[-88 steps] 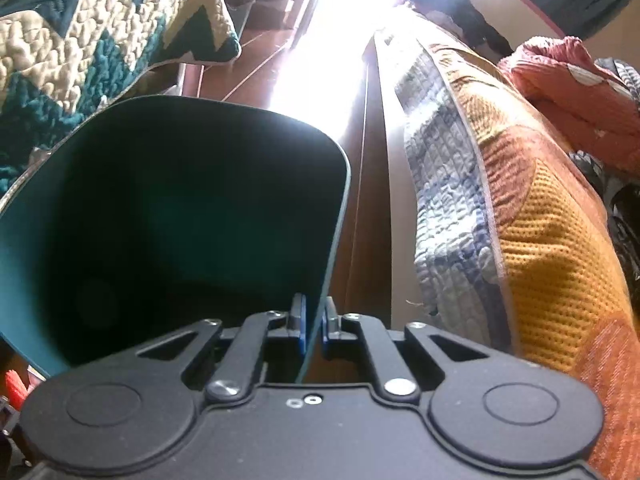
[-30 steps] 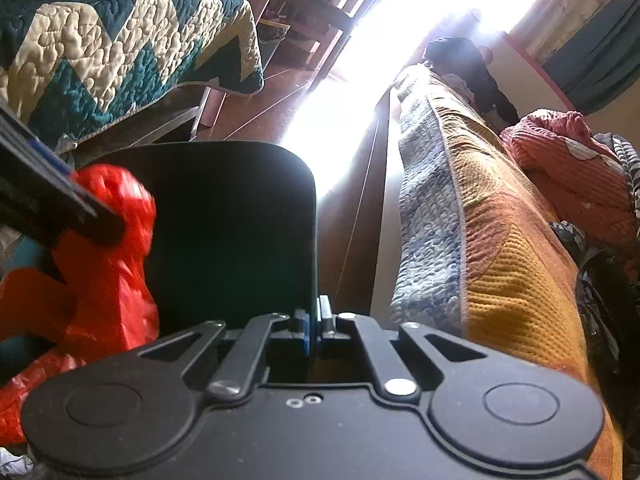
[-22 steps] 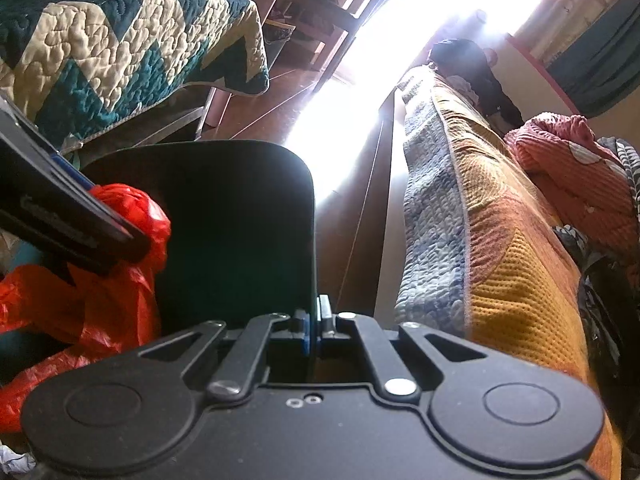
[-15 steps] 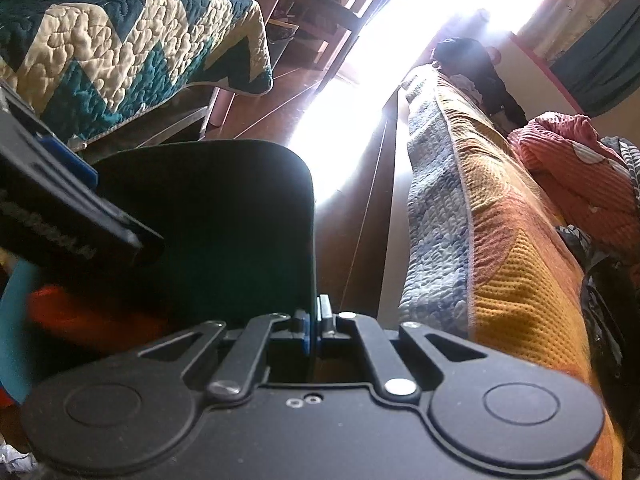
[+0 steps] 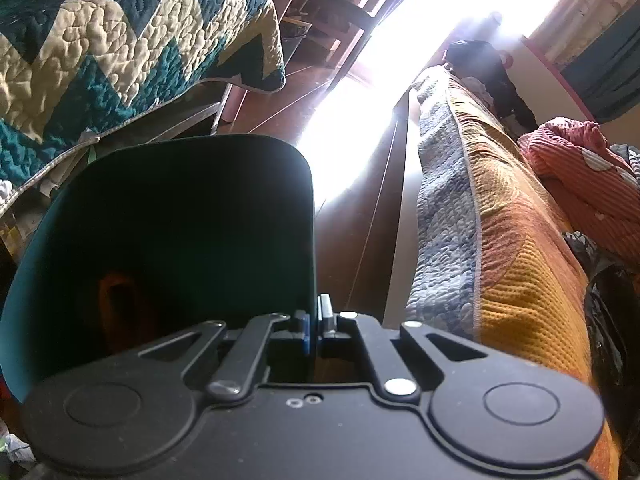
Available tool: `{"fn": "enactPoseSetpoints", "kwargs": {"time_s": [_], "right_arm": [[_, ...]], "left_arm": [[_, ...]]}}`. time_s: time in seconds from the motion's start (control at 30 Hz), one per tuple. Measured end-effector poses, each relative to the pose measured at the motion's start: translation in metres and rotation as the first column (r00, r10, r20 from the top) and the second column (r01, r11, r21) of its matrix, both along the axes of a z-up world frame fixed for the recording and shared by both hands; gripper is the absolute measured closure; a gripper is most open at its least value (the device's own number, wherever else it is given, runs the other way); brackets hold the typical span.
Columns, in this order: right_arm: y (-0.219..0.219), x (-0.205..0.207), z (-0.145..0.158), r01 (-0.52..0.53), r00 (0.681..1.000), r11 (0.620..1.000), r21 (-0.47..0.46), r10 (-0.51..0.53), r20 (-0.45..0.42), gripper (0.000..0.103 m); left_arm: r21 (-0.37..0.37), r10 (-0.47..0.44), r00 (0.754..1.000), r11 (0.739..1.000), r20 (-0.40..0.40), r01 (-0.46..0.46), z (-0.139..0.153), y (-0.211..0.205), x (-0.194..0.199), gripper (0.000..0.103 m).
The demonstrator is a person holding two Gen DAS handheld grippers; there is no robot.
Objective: Collect trash
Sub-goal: 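Lower the left gripper and grasp the white-green plastic wrapper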
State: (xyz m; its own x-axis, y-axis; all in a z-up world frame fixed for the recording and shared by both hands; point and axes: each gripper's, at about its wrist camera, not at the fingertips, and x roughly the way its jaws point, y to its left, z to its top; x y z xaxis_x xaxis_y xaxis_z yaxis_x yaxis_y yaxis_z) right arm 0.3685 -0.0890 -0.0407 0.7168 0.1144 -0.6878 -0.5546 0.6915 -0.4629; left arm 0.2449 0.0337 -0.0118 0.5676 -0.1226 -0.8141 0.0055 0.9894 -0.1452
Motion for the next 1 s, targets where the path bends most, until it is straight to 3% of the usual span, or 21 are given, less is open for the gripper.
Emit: {"fn": "enactPoseSetpoints", "kwargs": {"time_s": [0.13,0.3,0.5,0.57,0.67,0.8,1.0], "right_arm": [[0.000,-0.001,0.000,-0.001,1.000,1.000,-0.002,0.001,-0.005,0.100],[0.000,-0.001,0.000,0.000,1.000,1.000,0.000,0.000,-0.007,0.100],[0.000,0.000,0.000,0.001,1.000,1.000,0.002,-0.001,-0.006,0.100],[0.000,0.000,0.001,0.003,1.000,1.000,0.005,-0.003,-0.009,0.100],[0.000,0.000,0.001,-0.001,1.000,1.000,0.005,0.001,-0.008,0.100],[0.001,0.000,0.001,0.000,1.000,1.000,0.007,0.000,-0.010,0.100],[0.002,-0.001,0.001,-0.007,1.000,1.000,0.002,0.007,-0.006,0.100]], "left_arm": [[0.007,0.023,0.999,1.000,-0.032,-0.022,-0.013,0.010,-0.022,0.020],[0.011,0.080,0.986,0.997,-0.147,-0.079,-0.049,0.023,-0.038,0.020],[0.038,0.096,0.942,0.995,-0.322,-0.089,-0.115,0.013,-0.056,0.020],[0.032,0.104,0.914,0.995,-0.391,-0.099,-0.139,0.009,-0.062,0.020],[0.031,0.157,0.846,0.986,-0.509,-0.164,-0.180,0.008,-0.077,0.020],[0.060,0.218,0.773,0.972,-0.595,-0.227,-0.226,0.010,-0.096,0.020],[0.063,0.219,0.711,0.969,-0.668,-0.239,-0.274,0.004,-0.104,0.020]]}}
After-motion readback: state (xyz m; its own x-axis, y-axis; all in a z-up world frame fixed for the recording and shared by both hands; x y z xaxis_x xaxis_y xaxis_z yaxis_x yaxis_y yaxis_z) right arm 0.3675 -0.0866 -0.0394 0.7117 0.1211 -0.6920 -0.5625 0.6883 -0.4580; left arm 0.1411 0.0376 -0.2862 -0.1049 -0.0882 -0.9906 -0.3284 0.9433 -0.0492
